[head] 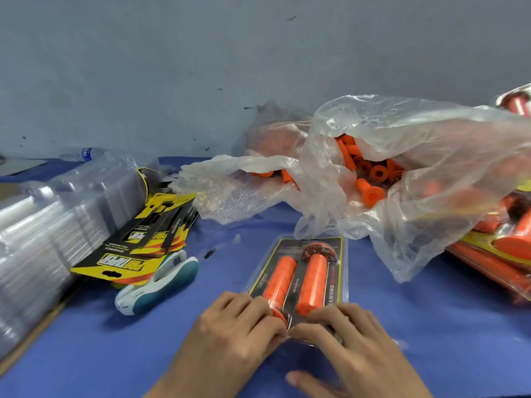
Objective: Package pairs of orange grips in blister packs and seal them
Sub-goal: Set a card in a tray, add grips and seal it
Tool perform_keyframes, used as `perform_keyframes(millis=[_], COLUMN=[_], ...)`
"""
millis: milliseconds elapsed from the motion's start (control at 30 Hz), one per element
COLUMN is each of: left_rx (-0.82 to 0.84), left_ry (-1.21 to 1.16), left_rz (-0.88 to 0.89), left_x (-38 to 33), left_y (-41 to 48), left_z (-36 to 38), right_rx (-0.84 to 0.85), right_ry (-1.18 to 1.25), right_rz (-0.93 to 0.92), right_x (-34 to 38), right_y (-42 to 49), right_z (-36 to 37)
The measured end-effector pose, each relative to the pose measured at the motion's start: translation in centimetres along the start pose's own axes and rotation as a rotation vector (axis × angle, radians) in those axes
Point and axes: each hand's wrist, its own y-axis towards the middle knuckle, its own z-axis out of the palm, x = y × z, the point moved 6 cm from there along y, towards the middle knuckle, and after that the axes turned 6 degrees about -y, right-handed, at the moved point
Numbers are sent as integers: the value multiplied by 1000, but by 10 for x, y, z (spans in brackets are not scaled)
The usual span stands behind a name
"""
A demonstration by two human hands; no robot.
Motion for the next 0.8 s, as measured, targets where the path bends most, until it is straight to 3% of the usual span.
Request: perform_keyframes(millis=[133, 300, 800], left_rx=[-55, -49, -1], left_ry=[-21, -40, -10], left_rz=[-43, -67, -32], left_x=[-11, -7, 1], left_y=[7, 8, 7], left_z=[4, 10, 15], right_rx=[-112, -120, 117], right_ry=[-97, -79, 139], right_rz=[-2, 18, 96], right_x=[-14, -23, -54], right_y=[-7, -8, -13], right_z=[-4, 0, 12])
